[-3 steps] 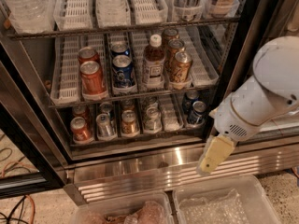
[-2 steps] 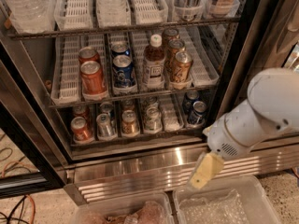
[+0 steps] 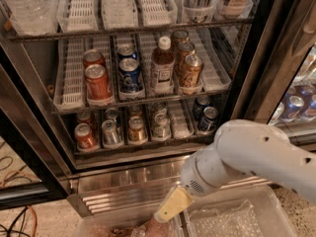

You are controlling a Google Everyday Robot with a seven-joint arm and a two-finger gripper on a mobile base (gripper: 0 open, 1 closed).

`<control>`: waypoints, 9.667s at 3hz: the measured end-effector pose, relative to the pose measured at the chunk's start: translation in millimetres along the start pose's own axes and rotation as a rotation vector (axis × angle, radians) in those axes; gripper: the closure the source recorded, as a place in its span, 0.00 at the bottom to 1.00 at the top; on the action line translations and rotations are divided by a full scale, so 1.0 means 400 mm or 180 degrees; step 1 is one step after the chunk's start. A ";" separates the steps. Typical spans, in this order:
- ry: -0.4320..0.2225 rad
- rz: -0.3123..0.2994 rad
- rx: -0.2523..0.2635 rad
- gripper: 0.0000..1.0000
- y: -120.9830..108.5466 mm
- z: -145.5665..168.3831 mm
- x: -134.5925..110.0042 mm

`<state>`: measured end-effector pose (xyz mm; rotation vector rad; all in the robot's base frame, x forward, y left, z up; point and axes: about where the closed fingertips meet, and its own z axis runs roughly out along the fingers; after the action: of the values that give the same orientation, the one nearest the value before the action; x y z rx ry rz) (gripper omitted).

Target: Pick redbull can from bottom shelf of fridge

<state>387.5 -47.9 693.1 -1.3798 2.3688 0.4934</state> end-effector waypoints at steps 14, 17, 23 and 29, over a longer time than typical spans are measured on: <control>-0.2160 0.0573 0.1163 0.00 -0.148 0.153 -0.305; -0.2200 0.1029 0.0617 0.00 0.075 0.493 -0.262; -0.2260 0.1223 0.1951 0.00 0.068 0.588 -0.343; -0.2917 0.1947 0.1781 0.00 -0.014 0.547 -0.285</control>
Offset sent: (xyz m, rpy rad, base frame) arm 0.0122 0.0056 0.0015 0.0257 -0.0236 -0.0962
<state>472.8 136.9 553.8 -0.0842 1.8491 0.4268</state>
